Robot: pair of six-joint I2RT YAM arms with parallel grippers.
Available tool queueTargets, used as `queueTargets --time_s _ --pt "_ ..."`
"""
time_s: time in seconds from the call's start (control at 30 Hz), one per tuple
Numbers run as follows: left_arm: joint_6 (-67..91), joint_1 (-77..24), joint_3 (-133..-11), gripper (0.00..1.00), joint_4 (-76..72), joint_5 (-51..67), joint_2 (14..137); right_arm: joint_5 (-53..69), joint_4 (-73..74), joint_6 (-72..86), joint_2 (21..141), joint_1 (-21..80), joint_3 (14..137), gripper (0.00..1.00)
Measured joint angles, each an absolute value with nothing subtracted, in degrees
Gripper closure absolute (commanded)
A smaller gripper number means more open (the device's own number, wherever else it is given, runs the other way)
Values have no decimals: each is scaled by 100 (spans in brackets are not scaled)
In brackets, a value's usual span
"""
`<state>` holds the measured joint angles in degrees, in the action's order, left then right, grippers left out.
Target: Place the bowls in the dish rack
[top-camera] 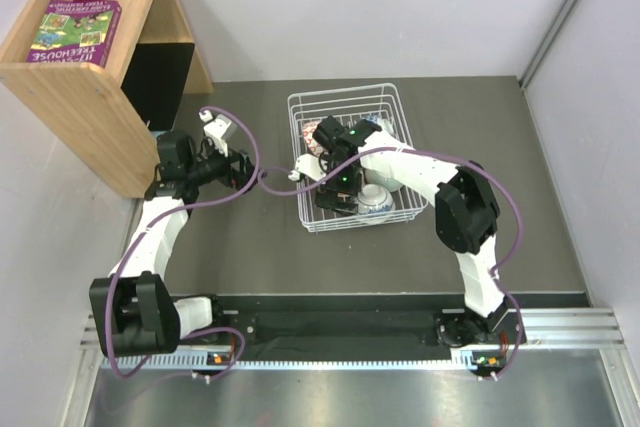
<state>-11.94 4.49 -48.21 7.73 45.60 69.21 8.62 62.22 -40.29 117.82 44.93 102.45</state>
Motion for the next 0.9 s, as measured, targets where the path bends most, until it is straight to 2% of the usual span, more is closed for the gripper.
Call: queueTargets --time_s 0.37,0.57,0.9 --pt "-1190 454 -4823 1 777 4563 6921 985 6287 -3916 11782 4495 10632 0" --pt "-1194 454 -4823 1 779 4565 6921 303 6173 -3885 11736 4469 10597 7" --pt "-1194 454 -4823 1 777 4718 6932 -244 6156 -3887 11102 4014 10007 8"
